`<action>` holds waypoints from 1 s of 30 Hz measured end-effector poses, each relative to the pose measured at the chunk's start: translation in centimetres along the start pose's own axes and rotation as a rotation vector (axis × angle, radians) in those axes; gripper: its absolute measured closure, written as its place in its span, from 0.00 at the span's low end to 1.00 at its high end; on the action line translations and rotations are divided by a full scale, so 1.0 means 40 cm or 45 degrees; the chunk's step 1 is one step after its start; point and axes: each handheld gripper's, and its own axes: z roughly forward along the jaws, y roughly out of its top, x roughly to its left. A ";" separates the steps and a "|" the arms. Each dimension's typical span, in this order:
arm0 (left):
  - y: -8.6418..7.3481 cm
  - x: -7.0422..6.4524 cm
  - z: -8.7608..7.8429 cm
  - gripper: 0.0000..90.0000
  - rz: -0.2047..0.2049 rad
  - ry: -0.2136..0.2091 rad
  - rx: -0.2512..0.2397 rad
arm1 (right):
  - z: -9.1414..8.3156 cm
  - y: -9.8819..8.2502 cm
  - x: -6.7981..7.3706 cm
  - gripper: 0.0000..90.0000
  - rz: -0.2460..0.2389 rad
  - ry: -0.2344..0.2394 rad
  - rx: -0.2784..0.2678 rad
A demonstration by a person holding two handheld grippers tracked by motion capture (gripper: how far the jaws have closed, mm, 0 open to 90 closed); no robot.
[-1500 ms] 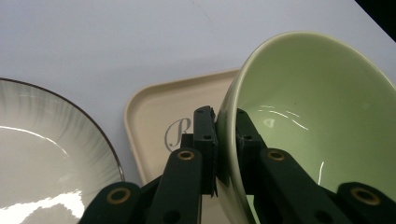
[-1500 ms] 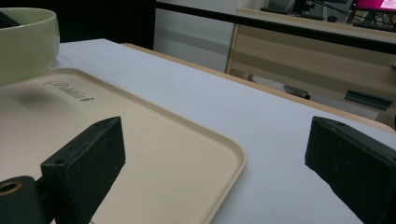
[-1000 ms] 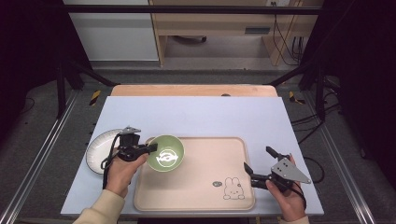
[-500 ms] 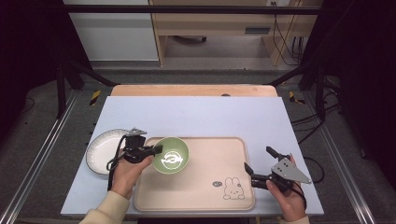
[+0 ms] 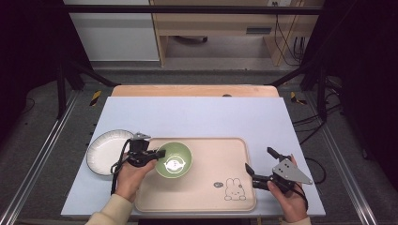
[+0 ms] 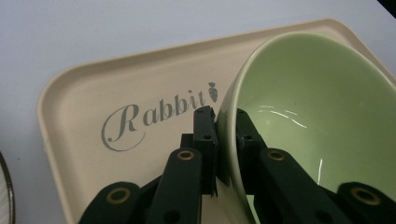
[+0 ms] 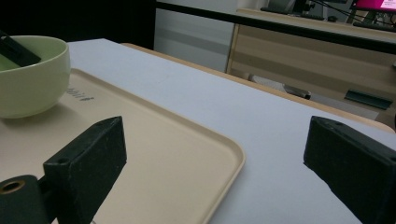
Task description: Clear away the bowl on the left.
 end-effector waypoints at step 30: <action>-0.015 -0.006 0.038 0.92 -0.020 -0.016 0.051 | 0.000 0.000 0.000 0.07 0.000 0.002 0.001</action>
